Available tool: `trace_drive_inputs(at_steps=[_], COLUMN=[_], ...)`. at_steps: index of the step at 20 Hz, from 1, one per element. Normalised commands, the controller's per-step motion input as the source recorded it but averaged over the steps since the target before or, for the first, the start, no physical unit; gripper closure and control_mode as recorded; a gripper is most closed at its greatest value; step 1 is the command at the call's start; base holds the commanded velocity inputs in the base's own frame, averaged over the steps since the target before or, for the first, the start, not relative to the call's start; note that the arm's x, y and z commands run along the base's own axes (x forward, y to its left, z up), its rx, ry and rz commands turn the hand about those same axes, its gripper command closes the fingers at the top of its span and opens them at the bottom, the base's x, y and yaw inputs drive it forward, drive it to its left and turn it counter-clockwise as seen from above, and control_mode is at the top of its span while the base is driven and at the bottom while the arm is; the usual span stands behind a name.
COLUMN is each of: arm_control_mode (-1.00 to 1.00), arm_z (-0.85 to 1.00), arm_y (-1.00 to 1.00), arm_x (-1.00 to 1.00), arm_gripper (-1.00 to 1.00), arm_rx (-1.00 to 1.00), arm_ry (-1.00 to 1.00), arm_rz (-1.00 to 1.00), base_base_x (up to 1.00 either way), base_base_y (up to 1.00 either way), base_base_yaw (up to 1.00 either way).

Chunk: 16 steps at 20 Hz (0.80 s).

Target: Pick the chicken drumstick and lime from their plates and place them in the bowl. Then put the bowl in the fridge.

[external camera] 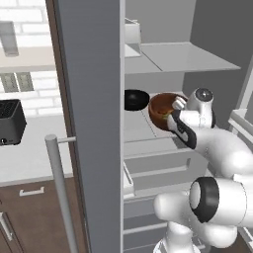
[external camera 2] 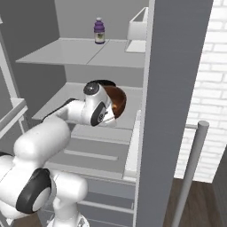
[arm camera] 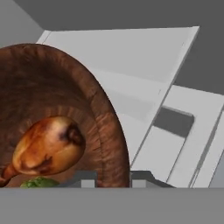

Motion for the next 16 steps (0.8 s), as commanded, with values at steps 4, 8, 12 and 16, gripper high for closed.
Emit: trace_drive_inputs(at_steps=[4, 8, 12, 16], arm_control_mode=[-1.00, -1.00, -1.00, -1.00], arm_z=[-0.06, -0.32, -0.31, -0.31], arm_y=[-0.06, 0.00, -0.01, 0.00], arm_x=[0.99, 0.70, 0.64, 0.60], arm_gripper=[1.00, 1.00, 1.00, 1.00], arm_rx=[0.00, -0.04, -0.03, -0.01], arm_ry=[0.14, 0.33, 0.15, 0.01], arm_rz=[0.00, 0.02, 0.00, 0.00], base_base_x=[0.00, 0.00, 0.00, 0.00], base_base_y=[0.00, 0.00, 0.00, 0.00], base_base_yaw=[0.00, 0.00, 0.00, 0.00])
